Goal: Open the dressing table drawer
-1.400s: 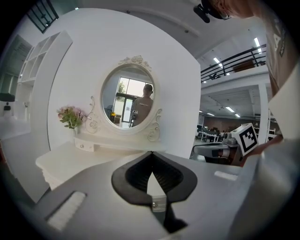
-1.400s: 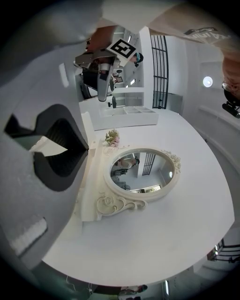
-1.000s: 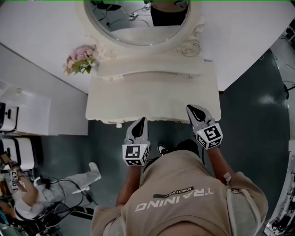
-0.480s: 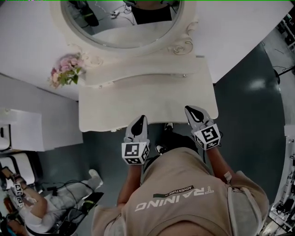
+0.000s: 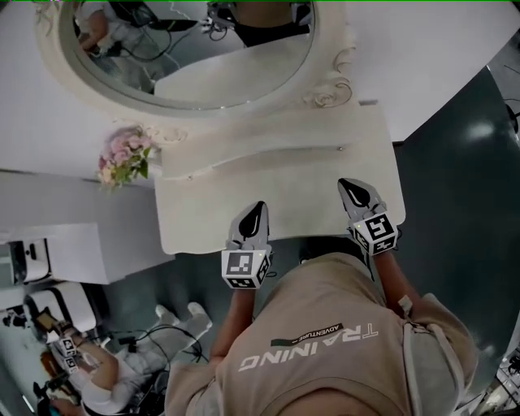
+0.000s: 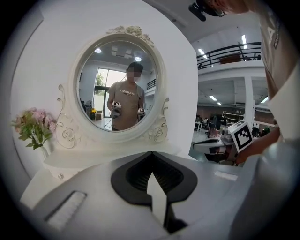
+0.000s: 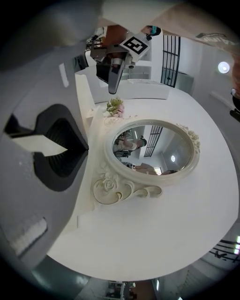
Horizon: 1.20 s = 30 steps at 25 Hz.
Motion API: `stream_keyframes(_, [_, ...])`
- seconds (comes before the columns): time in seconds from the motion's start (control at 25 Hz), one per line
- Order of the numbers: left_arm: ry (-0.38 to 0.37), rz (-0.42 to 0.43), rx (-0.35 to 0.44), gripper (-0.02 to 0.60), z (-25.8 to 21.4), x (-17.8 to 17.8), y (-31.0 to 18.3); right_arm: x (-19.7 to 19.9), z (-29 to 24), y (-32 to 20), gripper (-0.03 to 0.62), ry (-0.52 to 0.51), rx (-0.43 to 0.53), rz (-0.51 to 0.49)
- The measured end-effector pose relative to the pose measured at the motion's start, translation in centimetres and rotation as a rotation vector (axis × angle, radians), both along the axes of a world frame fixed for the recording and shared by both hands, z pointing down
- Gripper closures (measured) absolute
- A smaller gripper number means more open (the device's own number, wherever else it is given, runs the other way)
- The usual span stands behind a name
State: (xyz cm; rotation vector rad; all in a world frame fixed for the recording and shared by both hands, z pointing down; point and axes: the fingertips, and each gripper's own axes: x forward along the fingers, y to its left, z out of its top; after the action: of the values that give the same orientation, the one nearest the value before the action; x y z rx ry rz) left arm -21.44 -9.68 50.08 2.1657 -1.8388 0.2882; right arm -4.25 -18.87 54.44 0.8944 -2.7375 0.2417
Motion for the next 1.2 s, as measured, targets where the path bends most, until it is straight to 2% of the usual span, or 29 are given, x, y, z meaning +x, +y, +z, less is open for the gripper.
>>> stream_keyframes(0.24, [-0.019, 0.060, -0.006, 0.563, 0.1, 0.9, -6.0, 1.0, 1.1, -5.0, 0.591, 0.001, -0.007, 0.075])
stream_keyframes(0.44, [-0.008, 0.077, 0.002, 0.563, -0.1, 1.7, -9.3, 1.2, 1.5, -7.1, 0.592, 0.013, -0.009, 0.074])
stream_keyframes(0.8, [0.023, 0.138, 0.005, 0.563, -0.5, 1.8, -11.5, 1.4, 1.9, -7.4, 0.591, 0.080, -0.019, 0.087])
stream_keyframes(1.08, [0.056, 0.166, -0.003, 0.563, 0.2, 0.7, -12.0, 0.9, 3.1, -7.6, 0.591, 0.110, -0.033, 0.185])
stream_keyframes(1.2, [0.057, 0.185, -0.005, 0.563, 0.4, 0.4, -12.2, 0.3, 4.4, -8.0, 0.591, 0.129, -0.039, 0.187])
